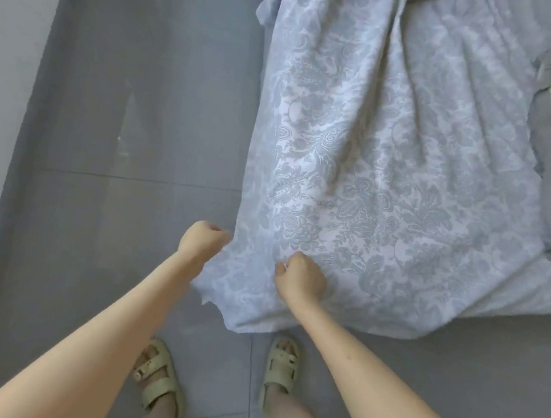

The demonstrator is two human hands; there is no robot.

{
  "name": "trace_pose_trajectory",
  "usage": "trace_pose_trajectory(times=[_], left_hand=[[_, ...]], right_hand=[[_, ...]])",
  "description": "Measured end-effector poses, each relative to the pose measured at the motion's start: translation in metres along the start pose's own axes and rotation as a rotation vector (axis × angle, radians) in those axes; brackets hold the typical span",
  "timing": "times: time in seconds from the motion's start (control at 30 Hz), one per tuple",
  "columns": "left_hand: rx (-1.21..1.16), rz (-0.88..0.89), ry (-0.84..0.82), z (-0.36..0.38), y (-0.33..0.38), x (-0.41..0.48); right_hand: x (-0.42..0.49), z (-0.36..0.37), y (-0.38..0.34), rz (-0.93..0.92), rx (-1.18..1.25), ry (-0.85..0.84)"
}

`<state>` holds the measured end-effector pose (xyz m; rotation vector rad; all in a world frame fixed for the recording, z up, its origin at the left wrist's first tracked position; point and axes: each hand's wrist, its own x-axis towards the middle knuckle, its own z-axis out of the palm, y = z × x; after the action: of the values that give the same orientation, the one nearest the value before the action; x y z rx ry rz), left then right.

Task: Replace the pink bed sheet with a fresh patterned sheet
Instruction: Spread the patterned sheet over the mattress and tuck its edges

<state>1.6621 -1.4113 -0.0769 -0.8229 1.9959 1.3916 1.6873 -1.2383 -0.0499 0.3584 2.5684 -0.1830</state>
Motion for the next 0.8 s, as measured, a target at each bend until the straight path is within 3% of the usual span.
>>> trace_pose_trajectory(times=[0.3,0.4,0.57,0.73,0.8], left_hand=[[0.239,0.144,-0.044,0.058,0.09,0.085],[0.154,0.062,-0.049,0.078,0.126,0.11],[0.233,-0.015,-0.01,0.102,0.163,0.154],[0.388,0.189,0.067,0.095,0.149,0.171],[0.438,0.267,0.041,0.091,0.144,0.176]], right_hand=[[0.034,0.028,0.027,0.332,-0.069,0.149],[0.048,0.043,0.025,0.272,-0.064,0.07],[0.057,0.027,0.016,0.121,-0.119,0.11],[0.065,0.017,0.024,0.063,-0.064,0.033],[0.062,0.008,0.026,0.073,-0.093,-0.102]])
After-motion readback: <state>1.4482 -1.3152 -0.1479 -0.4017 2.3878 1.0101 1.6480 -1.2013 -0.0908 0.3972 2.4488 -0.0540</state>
